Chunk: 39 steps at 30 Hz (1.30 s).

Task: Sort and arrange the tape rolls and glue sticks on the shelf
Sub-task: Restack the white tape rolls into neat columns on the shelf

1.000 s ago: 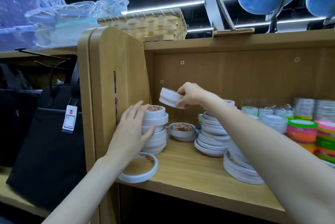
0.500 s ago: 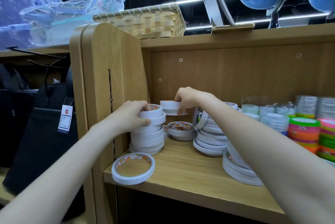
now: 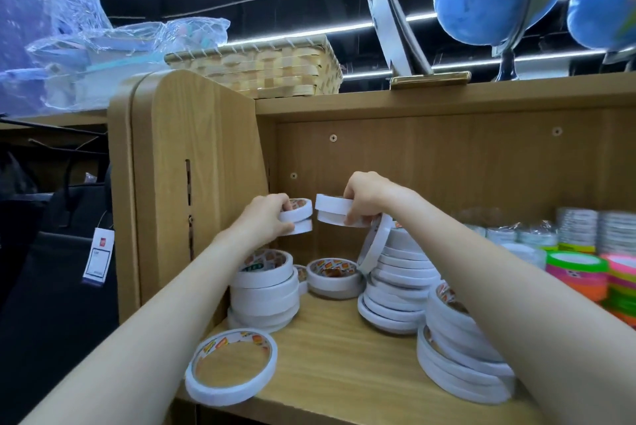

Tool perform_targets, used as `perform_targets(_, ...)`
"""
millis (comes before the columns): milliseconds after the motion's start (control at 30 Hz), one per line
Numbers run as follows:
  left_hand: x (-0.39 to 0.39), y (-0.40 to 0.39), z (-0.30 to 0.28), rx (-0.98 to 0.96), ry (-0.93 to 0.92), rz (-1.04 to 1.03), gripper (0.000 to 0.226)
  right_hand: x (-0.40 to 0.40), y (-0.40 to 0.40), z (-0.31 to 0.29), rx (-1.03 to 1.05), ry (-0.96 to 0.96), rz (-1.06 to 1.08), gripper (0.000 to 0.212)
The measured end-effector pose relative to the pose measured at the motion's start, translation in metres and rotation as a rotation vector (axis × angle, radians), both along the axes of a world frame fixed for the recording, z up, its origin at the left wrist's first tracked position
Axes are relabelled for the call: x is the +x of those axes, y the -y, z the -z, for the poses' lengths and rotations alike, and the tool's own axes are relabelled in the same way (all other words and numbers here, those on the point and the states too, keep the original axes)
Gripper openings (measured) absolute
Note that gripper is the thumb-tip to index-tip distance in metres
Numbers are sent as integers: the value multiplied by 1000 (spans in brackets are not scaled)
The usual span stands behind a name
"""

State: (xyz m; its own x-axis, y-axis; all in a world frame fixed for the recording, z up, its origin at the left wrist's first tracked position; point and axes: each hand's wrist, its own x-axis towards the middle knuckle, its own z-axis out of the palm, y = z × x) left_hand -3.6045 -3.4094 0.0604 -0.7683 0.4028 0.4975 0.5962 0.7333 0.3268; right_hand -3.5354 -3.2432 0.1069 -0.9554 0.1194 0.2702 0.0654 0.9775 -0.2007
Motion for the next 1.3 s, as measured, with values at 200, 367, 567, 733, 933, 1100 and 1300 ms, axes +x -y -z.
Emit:
perform_targets(200, -24, -15, 11, -199, 167, 18, 35, -8, 0, 3, 67, 38, 6, 31)
perform_targets(367, -10, 10, 1, -197, 134, 21, 28, -6, 0, 4, 108, 45, -11, 37)
perform_targets(567, 40, 47, 8, -222, 168, 105, 29, 7, 8, 8, 181, 52, -114, 30)
perform_targets(733, 59, 63, 27, -338, 116, 88, 32, 36, 17, 4, 250, 14, -213, 11)
perform_targets(933, 66, 66, 50, -193, 35, 102, 29, 72, 32, 10, 293, 34, -303, 15)
perform_targets(1100, 69, 73, 66, -92, -105, 75, 37, 86, 29, 53, 305, 174, -287, 20)
perform_targets(1300, 86, 90, 79, 105, -238, 124, 26, 92, 28, 84, 244, 193, -268, 17)
